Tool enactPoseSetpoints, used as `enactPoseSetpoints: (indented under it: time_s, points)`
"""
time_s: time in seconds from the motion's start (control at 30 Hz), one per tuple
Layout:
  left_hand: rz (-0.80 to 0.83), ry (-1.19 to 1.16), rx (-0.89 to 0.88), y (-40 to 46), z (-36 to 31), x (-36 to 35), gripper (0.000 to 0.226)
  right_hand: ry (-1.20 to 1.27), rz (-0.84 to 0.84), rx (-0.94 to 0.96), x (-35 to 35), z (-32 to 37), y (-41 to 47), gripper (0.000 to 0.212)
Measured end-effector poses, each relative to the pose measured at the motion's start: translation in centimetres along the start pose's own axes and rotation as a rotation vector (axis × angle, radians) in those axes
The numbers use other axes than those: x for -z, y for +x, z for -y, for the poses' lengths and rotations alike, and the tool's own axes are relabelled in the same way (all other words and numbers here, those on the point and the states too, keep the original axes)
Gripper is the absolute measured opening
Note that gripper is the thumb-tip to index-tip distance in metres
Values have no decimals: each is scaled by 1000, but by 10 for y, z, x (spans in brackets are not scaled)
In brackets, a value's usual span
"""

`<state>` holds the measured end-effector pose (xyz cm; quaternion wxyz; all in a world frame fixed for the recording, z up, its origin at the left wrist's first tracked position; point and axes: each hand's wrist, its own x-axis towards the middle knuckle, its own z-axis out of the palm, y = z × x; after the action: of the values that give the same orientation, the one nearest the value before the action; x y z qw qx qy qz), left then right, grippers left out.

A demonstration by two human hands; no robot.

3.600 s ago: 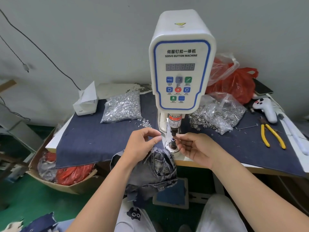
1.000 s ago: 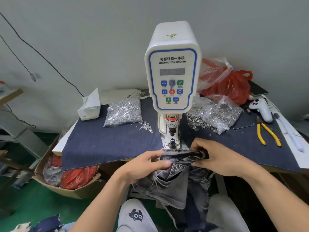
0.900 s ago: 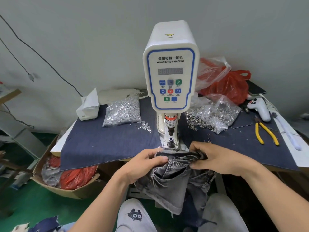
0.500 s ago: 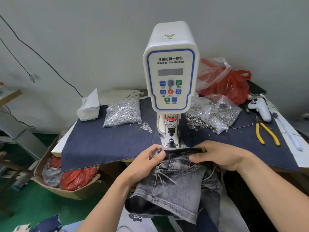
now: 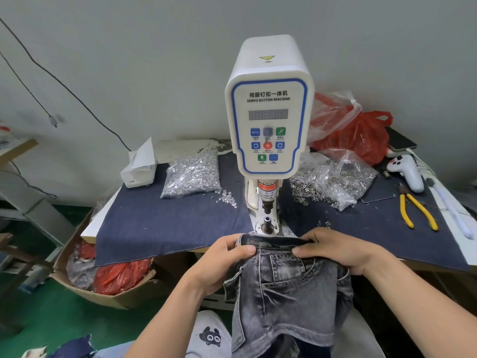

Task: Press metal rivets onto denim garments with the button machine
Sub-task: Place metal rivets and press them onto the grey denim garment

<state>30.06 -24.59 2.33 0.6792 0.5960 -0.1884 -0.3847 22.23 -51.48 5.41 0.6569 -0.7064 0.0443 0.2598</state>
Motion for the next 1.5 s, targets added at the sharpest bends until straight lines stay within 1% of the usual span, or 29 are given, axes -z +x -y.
enactPoseSetpoints:
  time_s: [0.07,0.13,0.17,0.23,0.3,0.4,0.43,0.47,0.53,0.57,0.6,0.67,0.7,0.77,0.8,0.83,0.87,0.93,1.0,1.07,1.13,1.23,1.3,1.37,1.43,1.5]
  points:
    - [2,8,-9,0,1,0,25,28,15,17,1,2,2,32]
    - [19,39,7,1,1,2,24,75,16,29,3,4,2,31]
    - [29,105,19,0,0,2,25,88,14,37,4,5,3,30]
    - [26,317,25,2,-2,4,30,87,10,53,4,6,4,28]
    - [-29,502,13,2,-6,4,31,92,-1,64,2,5,5,28]
    - [-165,752,-112,3,-8,6,41,84,-28,66,-1,1,9,27]
    - [-189,775,-169,4,-6,6,40,88,-34,63,-1,0,10,28]
    - [-193,741,-203,3,-4,7,37,102,-35,62,-2,-1,12,30]
    - [-147,560,-191,-1,-5,7,22,140,-40,65,-4,1,13,36]
    - [-105,514,-168,-3,-7,8,12,151,-42,68,-4,2,14,36]
    - [-75,543,-153,-4,-9,9,10,155,-49,70,-4,2,15,36]
    - [43,632,-82,-4,-12,9,20,173,-76,75,-2,4,17,38]
    - [109,641,-15,-3,-14,9,30,184,-90,74,0,5,19,37]
    - [192,662,99,0,-17,11,48,189,-91,66,3,6,21,31]
    - [207,680,131,2,-19,14,50,177,-76,60,4,6,20,25]
    - [206,679,150,3,-20,18,47,125,-42,54,6,7,19,21]
    - [193,667,153,5,-21,23,39,24,5,38,6,8,18,19]
    - [159,628,134,9,-21,32,21,-206,92,-20,8,13,15,25]
    - [132,553,122,13,-20,34,20,-306,126,-63,15,17,16,29]
    - [118,428,118,18,-21,35,26,-237,102,-50,23,21,19,23]
    - [101,326,111,24,-23,37,28,-90,80,-30,31,19,24,22]
    - [63,233,106,35,-24,38,37,88,76,-29,36,11,32,20]
    - [29,197,90,43,-22,37,48,156,35,-37,39,6,38,19]
    - [9,131,98,50,-20,36,54,203,-30,-37,39,5,43,16]
    - [-15,63,119,58,-20,35,53,261,-87,-27,40,5,49,17]
    - [-42,42,126,65,-21,34,52,328,-130,-29,43,5,54,25]
